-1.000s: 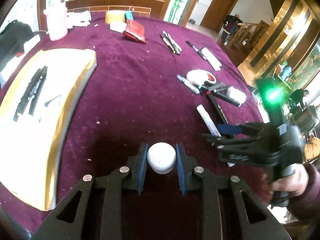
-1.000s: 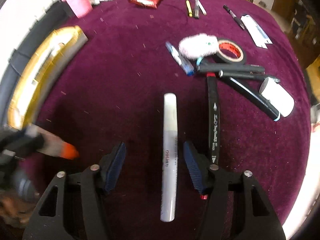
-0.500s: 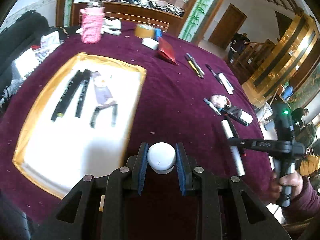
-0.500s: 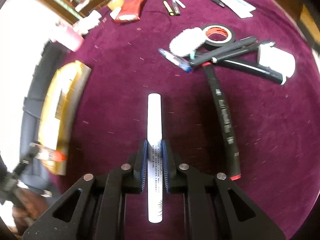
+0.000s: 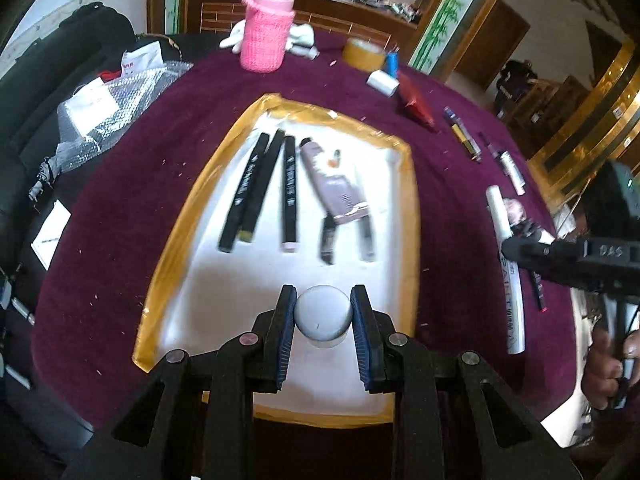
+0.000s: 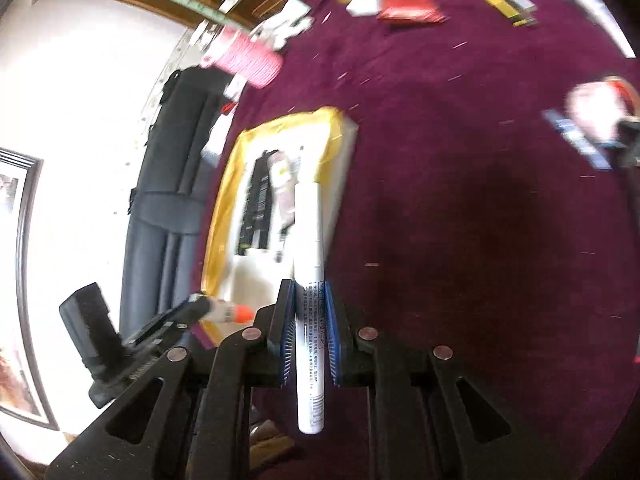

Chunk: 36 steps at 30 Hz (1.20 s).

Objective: Organize objects
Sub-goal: 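Carry the bottle and paint marker over the white tray and open both tools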

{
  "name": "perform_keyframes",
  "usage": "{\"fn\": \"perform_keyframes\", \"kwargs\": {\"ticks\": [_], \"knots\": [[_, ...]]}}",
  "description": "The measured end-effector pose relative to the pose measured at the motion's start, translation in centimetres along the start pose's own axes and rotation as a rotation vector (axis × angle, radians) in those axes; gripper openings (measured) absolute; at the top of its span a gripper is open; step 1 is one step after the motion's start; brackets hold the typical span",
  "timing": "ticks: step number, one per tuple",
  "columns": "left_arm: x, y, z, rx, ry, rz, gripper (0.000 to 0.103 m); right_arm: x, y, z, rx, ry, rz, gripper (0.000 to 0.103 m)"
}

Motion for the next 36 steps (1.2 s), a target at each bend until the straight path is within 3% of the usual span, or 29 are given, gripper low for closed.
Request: {"fn": "perform_keyframes", "kwargs": {"ticks": [9,17,24,32,36], "knots": [[-3.4,1.6,1.9,-0.024,-0.034,0.054,0.023,-7.6,0.8,4.2,0.040,-0.064,0.034,0.013],[-6.5,2.1,1.8,-0.051,-0.036,0.111,0.023,-10.6,3.2,4.8,0.135,-0.260,-0.015,0.013],[-6.3,2.4,1.1,-0.062,-0.024,0.079,0.024,-12.0,5.3,4.5,0.197,-0.425,-0.040,0.012],[-4.4,2.9,1.7,-0.021,-0.039,0.057,0.048,-13.1,6.4,4.8,0.216,-0.532,-0.067,0.013],[-3.8,3.0,2.3,0.023,-0.056,0.060,0.049,-12.9,6.8,4.7,0.199,-0.540,-0.070,0.017]]}}
Point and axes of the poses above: each gripper's, at about its wrist camera, not at the fingertips, and x roughly against the way its jaws point, z to its left, y to its top, the point moved 2 cm from there along -x, roughly the way its jaws point, and after that the axes turned 8 degrees about -z, right-handed, at the moved point
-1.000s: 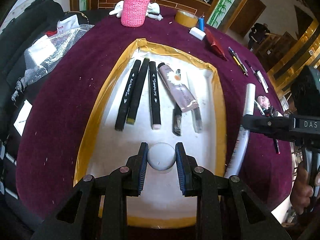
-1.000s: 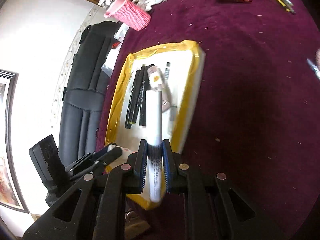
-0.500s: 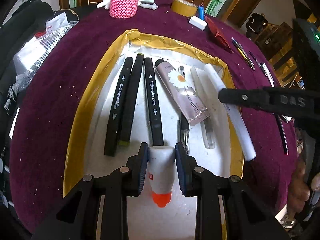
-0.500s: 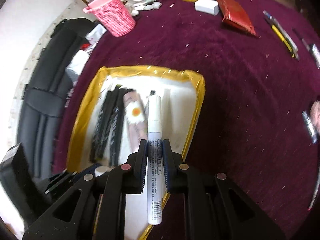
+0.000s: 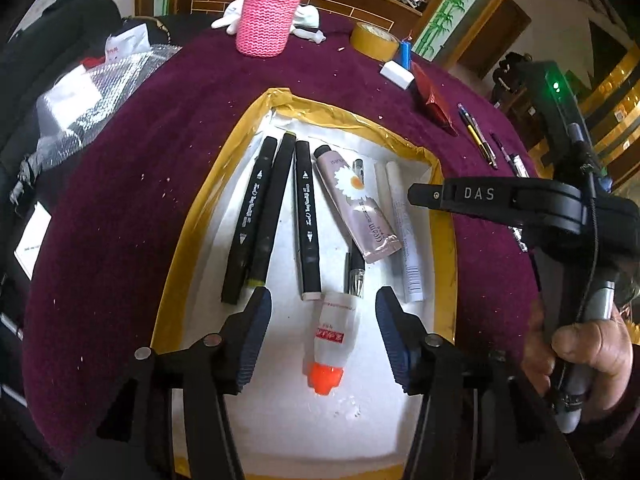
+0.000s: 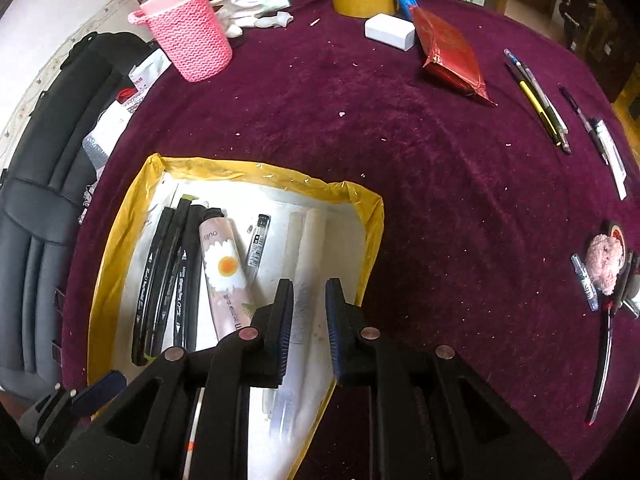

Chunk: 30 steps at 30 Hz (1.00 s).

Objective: Organize objects
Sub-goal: 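Carry the bottle and paint marker over the white tray and open both tools, then grasp the pink fluffy plush with the left tool while the right tool grasps a black marker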

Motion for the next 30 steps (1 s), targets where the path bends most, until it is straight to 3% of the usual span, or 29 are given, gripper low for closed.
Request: {"fn": "perform_keyframes", "kwargs": {"ticks": [4,8,10,13,14,15,17,18,20,23,26,30], "knots": [[0.7,0.0,0.2,0.010,0.011,-0.007,0.050,0.8,0.0,-0.4,-0.030,0.020,-0.006,0.023],[1.4,0.1,-0.2,0.003,0.034,-0.026,0.052,3.2,0.1,-0.5,-0.012,0.003,-0.068,0.030],[1.8,0.2,-0.9,-0.035,0.061,-0.048,0.052,5.2,0.1,-0.9,0.002,-0.027,-0.127,0.036],[2.2,0.3,-2.6,-0.101,0.089,-0.081,0.052,10.0,-0.4,-1.8,0.028,-0.164,-0.322,0.037],[2.2,0.4,-3.2,-0.122,0.094,-0.090,0.052,12.2,-1.0,-1.9,0.064,-0.236,-0.432,0.049],[2.3,0.4,-3.8,-0.140,0.096,-0.099,0.052,14.0,-1.7,-1.8,0.099,-0.305,-0.526,0.079],[2.4,0.5,-5.5,-0.188,0.099,-0.117,0.052,16.2,-3.4,-2.1,0.149,-0.393,-0.667,0.103],[2.4,0.5,-6.4,-0.207,0.099,-0.122,0.052,16.3,-3.9,-2.4,0.163,-0.392,-0.675,0.103],[2.3,0.3,-8.1,-0.242,0.097,-0.124,0.052,14.8,-4.1,-4.0,0.144,-0.393,-0.555,0.103],[2.1,-0.1,-10.6,-0.285,0.108,-0.120,0.052,13.1,-4.7,-7.7,0.001,-0.312,-0.405,0.103],[2.3,-0.7,-12.9,-0.313,0.132,-0.120,0.052,13.0,-5.5,-10.6,-0.059,-0.323,-0.368,0.103],[2.2,-1.6,-16.1,-0.359,0.167,-0.116,0.052,14.7,-6.3,-13.8,-0.083,-0.342,-0.383,0.103]]}}
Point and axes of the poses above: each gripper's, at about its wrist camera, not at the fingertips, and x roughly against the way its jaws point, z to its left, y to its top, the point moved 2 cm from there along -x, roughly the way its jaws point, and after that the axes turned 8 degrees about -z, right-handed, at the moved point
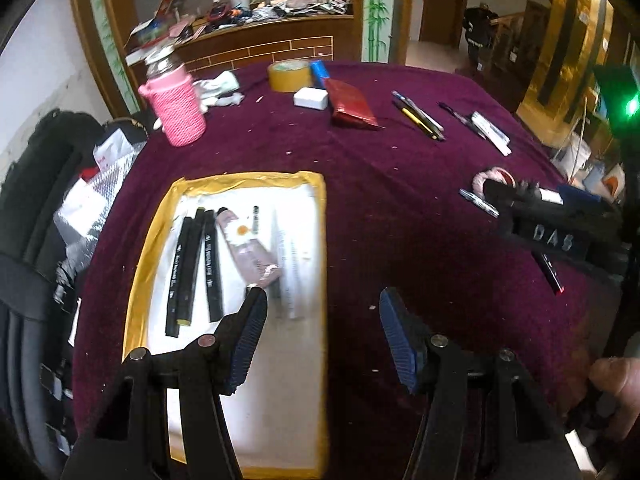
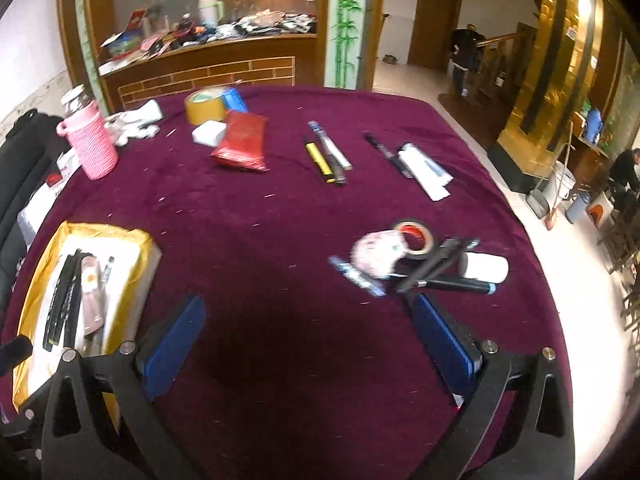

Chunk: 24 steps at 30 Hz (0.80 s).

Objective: Organize objects
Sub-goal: 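Grasp the pink fluffy plush with the left tool while the right tool grasps a black marker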

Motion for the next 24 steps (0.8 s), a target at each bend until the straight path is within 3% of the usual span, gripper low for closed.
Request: {"fn": "perform_keyframes", "kwargs": {"ticks": [14,18,21,24], "knots": [[0.4,0.5,-9.1,-0.030,0.034,0.019,0.053,-2.8,-0.4,-11.8,-0.060,0.056,0.081,0.103],[-0.1,0.3,-10.6,0.022,-0.011,0.052,0.053,-3.8,-0.5,-15.2,-0.117,0.081,0.115,0.103],[-0.7,-0.2,-11.1,0.107,-0.075,0.101,0.053,-4.9,-0.1,-18.1,-0.212,0.164,0.149,0.103],[-0.9,-0.8,-11.9,0.121,-0.077,0.121,0.053,-6.6,-0.1,-21.0,-0.370,0.301,0.217,0.103]]}}
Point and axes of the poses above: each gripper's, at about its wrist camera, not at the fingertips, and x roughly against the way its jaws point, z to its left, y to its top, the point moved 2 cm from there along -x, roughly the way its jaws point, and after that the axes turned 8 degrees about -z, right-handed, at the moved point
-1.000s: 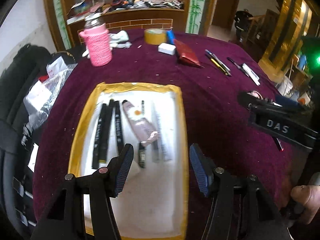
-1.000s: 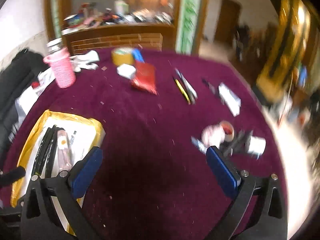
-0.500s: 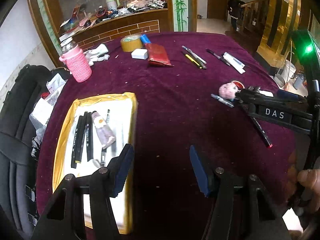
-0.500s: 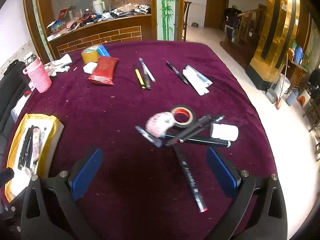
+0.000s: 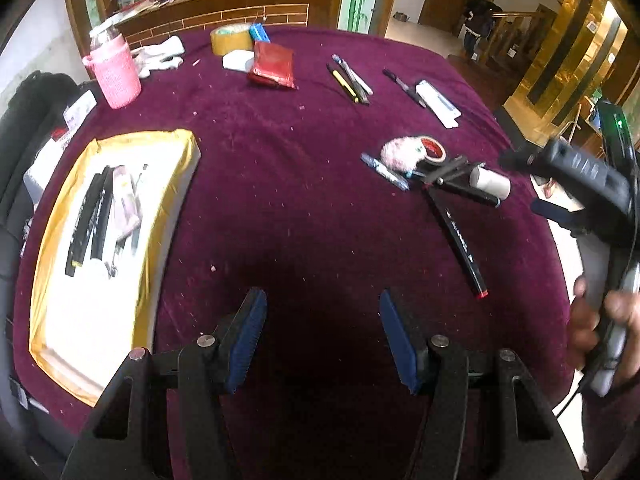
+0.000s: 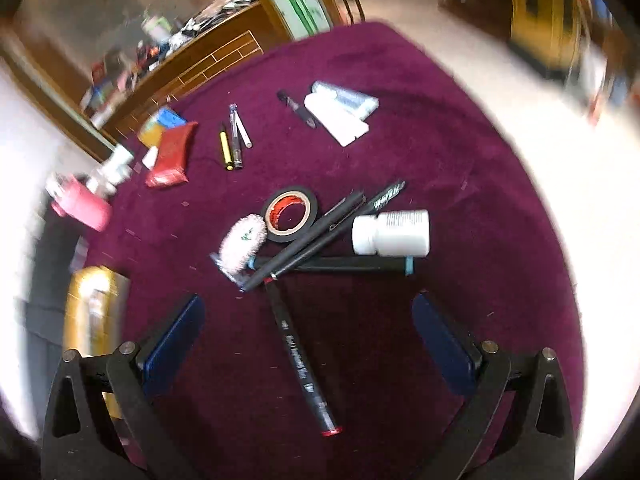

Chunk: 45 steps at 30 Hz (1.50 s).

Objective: Organize objects
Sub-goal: 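Grasp the pink fluffy plush with the left tool while the right tool grasps a black marker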

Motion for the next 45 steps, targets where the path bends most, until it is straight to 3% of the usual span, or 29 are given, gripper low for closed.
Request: {"fn": "perform_keyframes", "kwargs": {"ticks": [3,7,10,14,16,18,19,26,29,37,45], "knots": [[0.1,-0.4,-0.3,0.018,0.008,-0.001,0.053,-0.7,0.7,-1.2,-0.073,0.097,0.051,0.103],[0.5,-1.0,0.3,0.064,0.016,-0.001,0.053,-2.3,0.0,-0.3,-0.057,0.141,0.116,0.103],[0.6,-1.0,1.2,0.097,0.033,-0.004,0.053,-3.7,-1.6,1.6,0.077,0.067,0.153,0.103],[0.9,-1.3,2.3,0.140,0.047,-0.011,0.053,-4.9,-4.2,5.2,0.367,-0.086,0.134,0.097],[1.0,-1.3,2.6,0.158,0.043,-0.011,0.053,-5.5,-5.4,6.6,0.471,-0.134,0.127,0.081],[0.9,-1.2,2.8,0.171,0.023,-0.012,0.053,-6.2,-6.2,6.9,0.516,-0.154,0.143,0.030],[0.8,-1.2,2.8,0.174,0.011,-0.013,0.053,-6.4,-6.5,6.8,0.517,-0.149,0.164,0.025],[-2.1,-0.1,1.9,0.191,-0.080,0.031,0.053,-5.2,-8.4,4.3,0.427,0.018,0.268,0.019],[-3.4,1.2,0.4,0.156,-0.119,0.027,0.053,-4.2,-9.1,3.3,0.398,0.040,0.286,0.019],[-8.2,8.9,-5.7,-0.107,-0.204,-0.089,0.053,-2.2,-9.0,0.5,0.348,0.015,0.266,0.019],[-15.6,11.3,-9.4,-0.314,-0.199,-0.016,0.053,-0.2,-8.3,-2.0,0.276,0.004,0.243,0.020]]}}
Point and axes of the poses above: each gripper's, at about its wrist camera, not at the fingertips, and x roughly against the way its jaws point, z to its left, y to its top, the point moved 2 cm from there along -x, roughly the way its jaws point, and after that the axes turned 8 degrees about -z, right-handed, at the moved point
